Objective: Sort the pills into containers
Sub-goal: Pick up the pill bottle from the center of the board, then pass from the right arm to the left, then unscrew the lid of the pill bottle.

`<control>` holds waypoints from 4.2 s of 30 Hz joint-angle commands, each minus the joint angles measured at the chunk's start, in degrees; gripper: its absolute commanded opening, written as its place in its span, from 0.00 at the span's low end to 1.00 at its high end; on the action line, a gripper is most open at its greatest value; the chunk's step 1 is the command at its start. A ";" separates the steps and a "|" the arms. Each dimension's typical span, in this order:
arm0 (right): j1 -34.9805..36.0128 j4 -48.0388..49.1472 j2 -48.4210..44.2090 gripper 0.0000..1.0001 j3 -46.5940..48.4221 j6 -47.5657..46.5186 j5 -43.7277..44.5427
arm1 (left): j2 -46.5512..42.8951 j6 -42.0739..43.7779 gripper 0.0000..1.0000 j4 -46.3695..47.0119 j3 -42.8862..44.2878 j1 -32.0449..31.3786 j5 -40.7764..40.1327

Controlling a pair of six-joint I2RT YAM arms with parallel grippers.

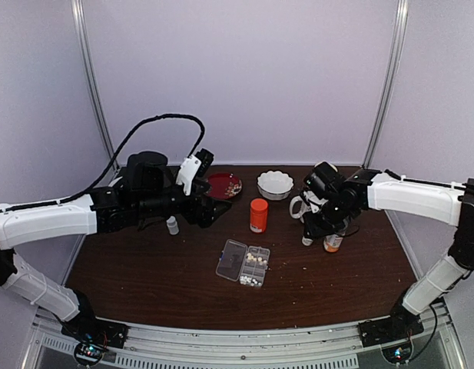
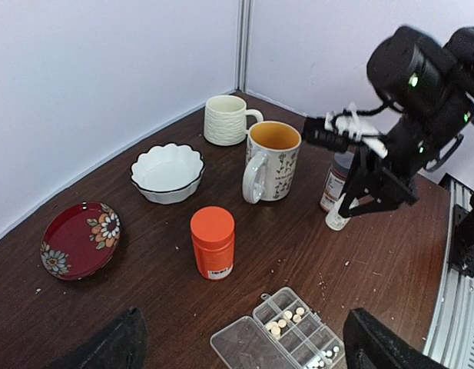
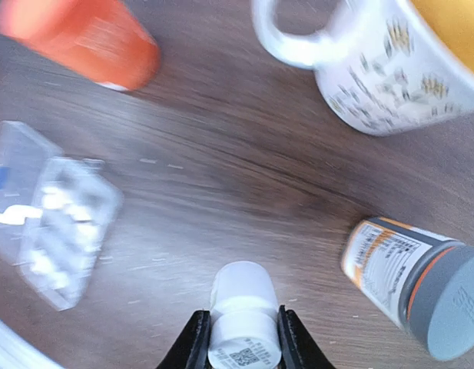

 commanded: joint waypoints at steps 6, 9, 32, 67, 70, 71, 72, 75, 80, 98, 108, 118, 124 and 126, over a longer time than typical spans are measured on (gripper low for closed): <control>1.70 19.20 -14.18 0.16 0.14 4.05 -31.91 | -5.97 9.92 0.91 20.98 -9.12 -0.39 11.26; 3.82 26.24 -15.57 0.14 0.08 7.89 -36.86 | -6.76 14.79 0.91 24.54 -10.81 -1.51 13.08; 11.10 40.05 -14.21 0.09 2.53 15.34 -39.76 | -6.13 22.06 0.76 33.05 -13.38 -4.19 17.76; 12.68 38.76 -12.51 0.50 4.24 14.03 -39.91 | -5.84 23.78 0.10 30.82 -12.67 -4.27 20.54; 12.68 37.59 -12.68 0.45 4.32 13.52 -39.70 | -5.80 23.81 0.10 30.81 -12.68 -4.32 20.63; 12.68 37.53 -12.66 0.44 4.35 13.54 -39.87 | -5.82 23.77 0.10 30.81 -12.68 -4.34 20.70; 12.68 37.47 -12.68 0.44 4.31 13.51 -39.89 | -5.78 23.81 0.10 30.81 -12.67 -4.32 20.80; 12.68 37.58 -12.97 0.49 4.03 13.38 -39.74 | -5.77 23.72 0.10 30.65 -12.67 -4.32 20.89; 12.59 36.94 -13.45 0.50 4.00 12.94 -39.39 | -5.87 23.48 0.10 30.46 -12.93 -4.32 21.10; 12.27 37.31 -13.49 0.30 3.36 13.64 -40.13 | -5.34 23.08 0.08 29.72 -12.18 -4.27 22.51; 12.41 35.13 -12.53 0.15 4.54 11.60 -41.58 | -4.97 20.43 0.08 31.84 -12.01 -4.30 24.09; 14.47 25.85 -14.00 0.06 8.03 -19.31 -43.01 | -2.48 2.48 0.08 36.95 -8.31 -2.38 35.67; 14.69 18.07 -13.73 0.04 11.67 -51.67 -42.81 | -2.83 -1.96 0.08 36.53 -6.74 -2.36 38.96; 14.68 13.36 -13.61 0.03 13.16 -66.44 -43.75 | -3.16 -3.25 0.08 38.02 -7.46 -2.37 39.03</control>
